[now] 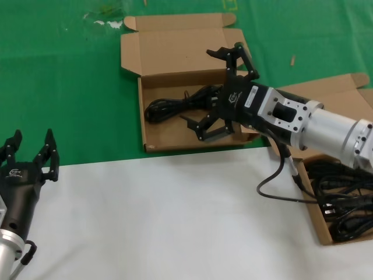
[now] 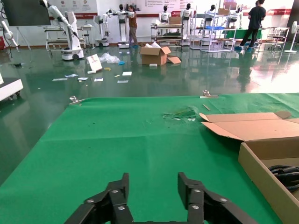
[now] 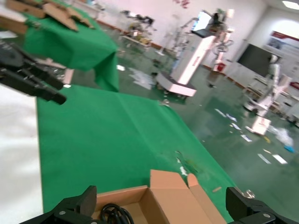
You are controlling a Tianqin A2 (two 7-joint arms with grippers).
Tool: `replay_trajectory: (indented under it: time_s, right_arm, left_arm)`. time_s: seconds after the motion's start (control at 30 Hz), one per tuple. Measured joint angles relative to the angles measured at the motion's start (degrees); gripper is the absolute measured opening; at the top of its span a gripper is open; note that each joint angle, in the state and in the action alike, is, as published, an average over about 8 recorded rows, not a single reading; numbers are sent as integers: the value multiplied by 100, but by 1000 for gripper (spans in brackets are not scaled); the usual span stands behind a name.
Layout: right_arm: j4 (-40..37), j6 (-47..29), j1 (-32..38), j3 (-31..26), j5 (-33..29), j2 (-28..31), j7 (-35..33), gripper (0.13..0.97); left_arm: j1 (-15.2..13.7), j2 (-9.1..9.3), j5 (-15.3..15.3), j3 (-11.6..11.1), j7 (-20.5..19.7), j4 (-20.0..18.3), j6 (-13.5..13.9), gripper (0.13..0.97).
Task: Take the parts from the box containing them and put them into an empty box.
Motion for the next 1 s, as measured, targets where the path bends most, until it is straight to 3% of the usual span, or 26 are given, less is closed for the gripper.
replay_trajectory:
  time_s: [0.17,0.73,1.0]
  right_arm:
    - [71,333,-294,160,158,-90,40,957]
    - [313,1473,-1297,705,702,-398,176,966]
    - [427,2007,-1770,962,958,-543,241,966]
  left_arm:
    - [0,0,0,0,0,0,0,364]
    - [0,0,-1,0,0,0,0,765]
    - [0,0,-1,0,3,0,0,879]
